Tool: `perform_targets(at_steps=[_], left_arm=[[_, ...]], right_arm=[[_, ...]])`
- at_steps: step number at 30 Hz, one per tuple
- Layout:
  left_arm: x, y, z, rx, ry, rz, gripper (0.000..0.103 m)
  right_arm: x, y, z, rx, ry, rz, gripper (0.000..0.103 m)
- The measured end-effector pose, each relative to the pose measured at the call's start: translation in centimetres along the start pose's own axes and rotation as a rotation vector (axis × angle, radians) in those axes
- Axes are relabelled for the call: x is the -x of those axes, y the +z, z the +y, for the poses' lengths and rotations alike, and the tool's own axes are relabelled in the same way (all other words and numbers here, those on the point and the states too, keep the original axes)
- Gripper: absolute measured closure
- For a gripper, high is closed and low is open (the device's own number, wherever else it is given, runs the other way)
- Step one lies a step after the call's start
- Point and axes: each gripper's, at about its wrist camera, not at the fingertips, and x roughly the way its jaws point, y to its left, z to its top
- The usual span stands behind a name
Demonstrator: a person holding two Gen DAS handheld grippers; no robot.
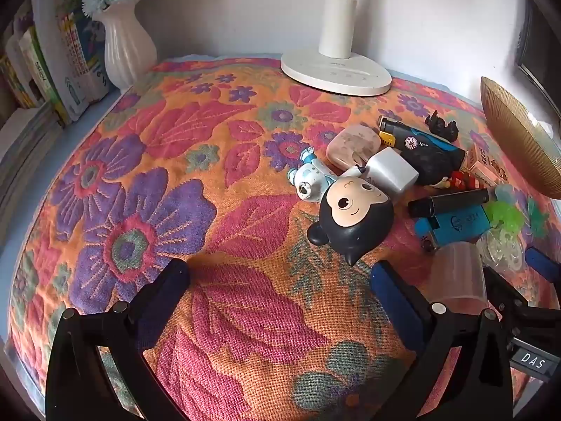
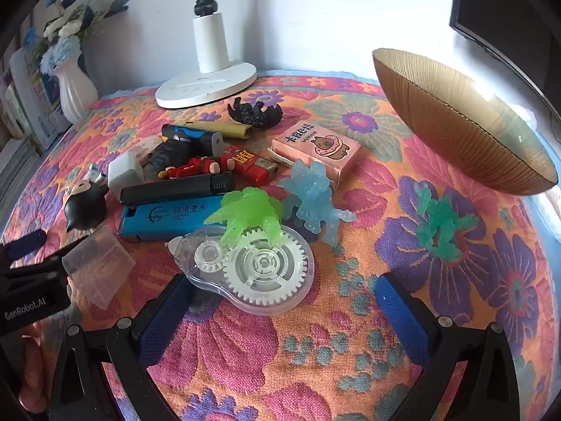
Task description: Organize rigid objects
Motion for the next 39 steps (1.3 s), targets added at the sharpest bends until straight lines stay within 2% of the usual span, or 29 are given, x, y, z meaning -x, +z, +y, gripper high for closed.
perform_targets(at_steps=[8, 11, 13, 16, 20, 22, 23, 25, 26, 27, 29, 31, 33, 34, 35, 39], left_arm=[[-0.1, 0.0, 0.0, 0.002, 0.000, 0.010, 0.000], [-0.1, 0.1, 0.2, 0.024, -0.014, 0.015, 0.000], [-0.3, 0.3, 0.6, 0.051, -0.013, 0.024, 0.000], [-0.4, 0.3, 0.2, 0.043, 0.003, 0.024, 0.000], [0.7, -0.3, 0.4, 0.010, 0.008, -0.001, 0.001], [3.2, -0.9, 0.5, -0.006, 0.009, -0.124, 0.001], [4.7, -1.2, 0.5, -0.019, 0.016, -0.198, 0.001], [7.4, -1.6, 0.2, -0.045, 0.022, -0.338, 0.001], [8.3, -1.7, 0.1, -0.054, 0.023, -0.384, 0.001], [8.8, -1.8, 0.1, -0.056, -0.005, -0.413, 0.001], [8.5, -1.3, 0.3, -0.048, -0.092, -0.387, 0.001], [7.7, -1.3, 0.5, -0.025, -0.120, -0.375, 0.001], [6.4, -2.3, 0.1, -0.024, -0.047, -0.393, 0.001], [5.9, -2.2, -0.2, -0.026, -0.010, -0.347, 0.001], [5.7, -1.9, -0.4, -0.044, -0.010, -0.327, 0.001], [5.9, -2.0, -1.0, -0.082, -0.002, -0.357, 0.001]], right_arm=[[-0.5, 0.2, -0.1, -0.014, 0.000, 0.003, 0.000], [0.0, 0.5, -0.3, 0.041, 0.035, 0.117, 0.000], [0.1, 0.1, -0.6, 0.057, 0.058, 0.136, 0.000], [1.1, -1.3, -0.1, 0.088, 0.051, 0.083, 0.000], [2.3, -2.2, -0.5, 0.080, 0.095, 0.073, 0.000], [4.0, -2.0, -1.4, 0.036, 0.132, 0.004, 0.000], [5.3, -1.8, -1.6, 0.027, 0.118, -0.068, 0.000], [7.6, -1.3, -1.4, 0.041, 0.030, -0.214, 0.000], [8.6, -1.1, -1.2, 0.058, -0.015, -0.286, 0.000], [9.0, -1.0, -1.0, 0.070, -0.035, -0.320, 0.000], [9.0, -0.9, -0.9, 0.073, 0.000, -0.334, 0.000], [8.7, -1.4, -1.3, 0.047, 0.034, -0.345, 0.000], [8.2, -2.4, -1.4, 0.032, 0.003, -0.371, 0.000], [7.6, -2.6, -1.3, 0.032, -0.015, -0.363, 0.000], [7.6, -2.6, -1.2, 0.037, -0.012, -0.358, 0.000], [7.3, -2.3, -0.4, 0.060, -0.009, -0.327, 0.000]])
